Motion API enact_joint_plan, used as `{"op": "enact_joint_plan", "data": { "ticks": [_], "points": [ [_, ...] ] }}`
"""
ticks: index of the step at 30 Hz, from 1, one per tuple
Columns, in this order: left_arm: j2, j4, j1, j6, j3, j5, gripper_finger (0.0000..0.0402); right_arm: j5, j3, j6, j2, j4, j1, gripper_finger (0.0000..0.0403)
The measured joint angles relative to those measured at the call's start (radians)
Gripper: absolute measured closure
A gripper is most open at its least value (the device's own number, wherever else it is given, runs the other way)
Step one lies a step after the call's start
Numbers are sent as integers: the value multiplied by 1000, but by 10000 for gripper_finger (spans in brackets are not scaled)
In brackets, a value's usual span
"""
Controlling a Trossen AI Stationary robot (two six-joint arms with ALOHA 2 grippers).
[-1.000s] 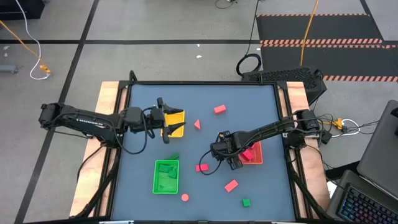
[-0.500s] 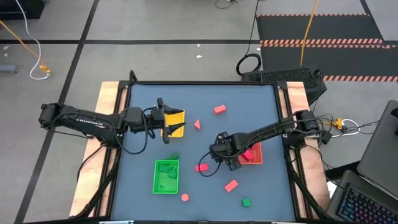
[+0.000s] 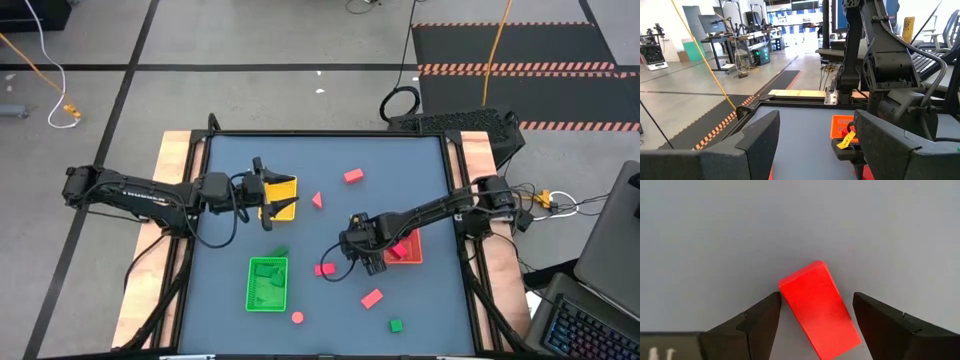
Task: Sort & place blocks by color
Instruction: Put the red block into the orange bin
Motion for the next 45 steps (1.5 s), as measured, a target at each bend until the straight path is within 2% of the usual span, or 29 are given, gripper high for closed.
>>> {"op": "enact_joint_plan", "data": {
  "ticks": [5,11,17,22,29,32,36,45],
  "points": [
    [0,0,0,0,0,0,147,-1,-1,25,-1,10,0,180],
    [0,0,0,0,0,0,147,-3,-2,32,-7,7,1,281],
    [0,-1,1,0,0,0,147,10,-3,37,-61,-18,0,281],
    [0,-1,1,4,0,0,147,101,33,78,-180,-121,-1,281],
    [0,-1,1,3,0,0,147,113,37,234,-387,-230,-1,281],
    [0,-1,1,2,0,0,147,162,37,343,-444,-330,0,281],
    [0,-1,1,-1,0,0,147,214,32,465,-471,-446,-1,281],
    [0,-1,1,-3,0,0,147,156,-151,573,-468,-432,-1,280]
  ]
}}
